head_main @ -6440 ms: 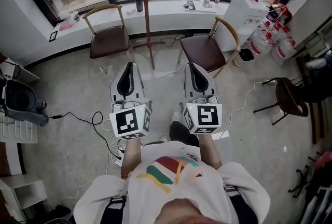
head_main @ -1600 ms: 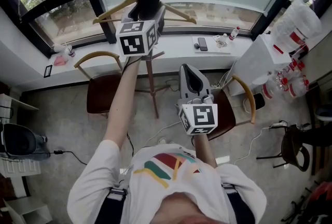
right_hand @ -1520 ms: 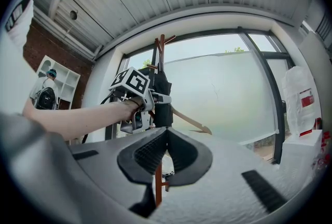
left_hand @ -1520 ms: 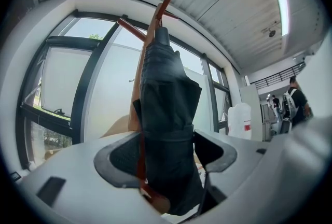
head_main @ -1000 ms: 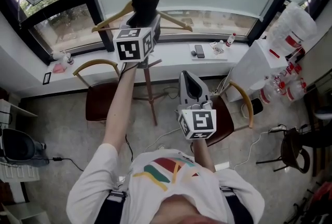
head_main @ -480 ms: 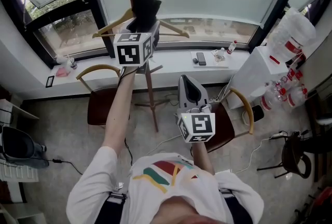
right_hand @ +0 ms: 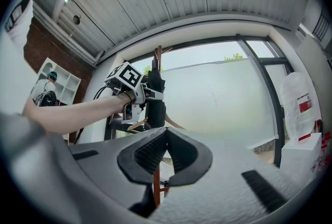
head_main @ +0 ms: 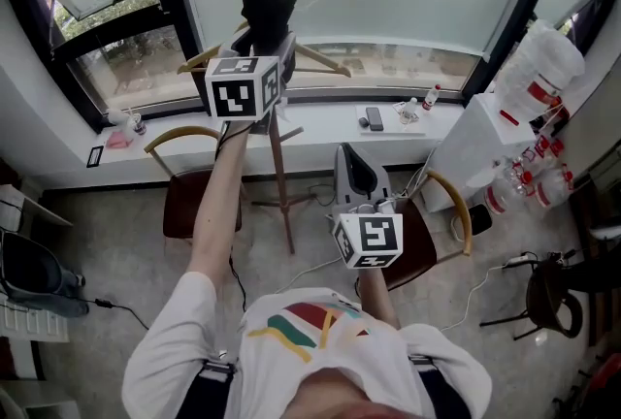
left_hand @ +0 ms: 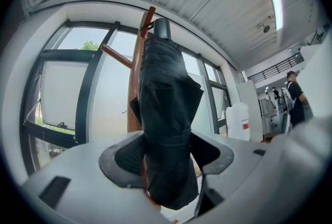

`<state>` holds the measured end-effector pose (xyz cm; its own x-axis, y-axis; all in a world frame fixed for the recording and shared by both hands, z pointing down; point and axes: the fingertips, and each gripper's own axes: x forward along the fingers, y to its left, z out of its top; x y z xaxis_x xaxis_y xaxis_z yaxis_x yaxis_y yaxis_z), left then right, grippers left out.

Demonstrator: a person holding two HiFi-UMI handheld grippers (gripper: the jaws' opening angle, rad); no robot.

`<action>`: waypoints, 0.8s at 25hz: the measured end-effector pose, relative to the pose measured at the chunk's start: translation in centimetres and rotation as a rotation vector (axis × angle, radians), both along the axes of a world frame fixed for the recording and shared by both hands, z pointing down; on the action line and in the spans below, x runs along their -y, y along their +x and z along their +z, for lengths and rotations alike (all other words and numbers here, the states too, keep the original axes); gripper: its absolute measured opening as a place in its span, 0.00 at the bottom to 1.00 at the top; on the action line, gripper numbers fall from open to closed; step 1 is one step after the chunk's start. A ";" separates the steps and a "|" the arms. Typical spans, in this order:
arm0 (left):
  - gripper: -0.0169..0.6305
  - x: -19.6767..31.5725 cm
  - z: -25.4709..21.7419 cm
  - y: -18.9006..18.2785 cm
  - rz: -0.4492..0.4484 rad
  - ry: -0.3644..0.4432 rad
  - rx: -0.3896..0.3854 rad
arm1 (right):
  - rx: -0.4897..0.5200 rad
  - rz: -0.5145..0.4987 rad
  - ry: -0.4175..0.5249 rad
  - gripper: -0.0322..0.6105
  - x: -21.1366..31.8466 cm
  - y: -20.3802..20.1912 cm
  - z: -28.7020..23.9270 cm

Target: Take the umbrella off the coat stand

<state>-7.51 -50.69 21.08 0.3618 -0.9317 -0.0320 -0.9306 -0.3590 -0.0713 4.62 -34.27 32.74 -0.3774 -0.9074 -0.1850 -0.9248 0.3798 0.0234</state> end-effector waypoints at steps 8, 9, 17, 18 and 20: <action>0.44 -1.0 -4.2 -1.4 -0.036 0.080 0.047 | 0.006 -0.008 0.029 0.05 -1.0 0.5 -1.3; 0.44 -1.2 -5.0 -1.8 -0.041 0.092 0.044 | 0.008 -0.010 0.033 0.05 -1.1 0.5 -1.4; 0.44 -3.9 -10.4 -4.6 -0.123 0.176 0.056 | 0.007 -0.046 0.060 0.05 -1.6 -0.2 -2.4; 0.44 -4.2 -10.9 -4.7 -0.126 0.186 0.057 | 0.006 -0.050 0.065 0.05 -1.7 -0.2 -2.6; 0.44 -4.9 -11.7 -4.9 -0.130 0.203 0.060 | 0.006 -0.058 0.073 0.05 -1.9 -0.4 -2.8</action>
<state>-12.37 -45.79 9.35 0.2463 -0.9472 -0.2052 -0.9600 -0.2094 -0.1860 4.19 -32.41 29.94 -0.4277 -0.8681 -0.2520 -0.9014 0.4305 0.0470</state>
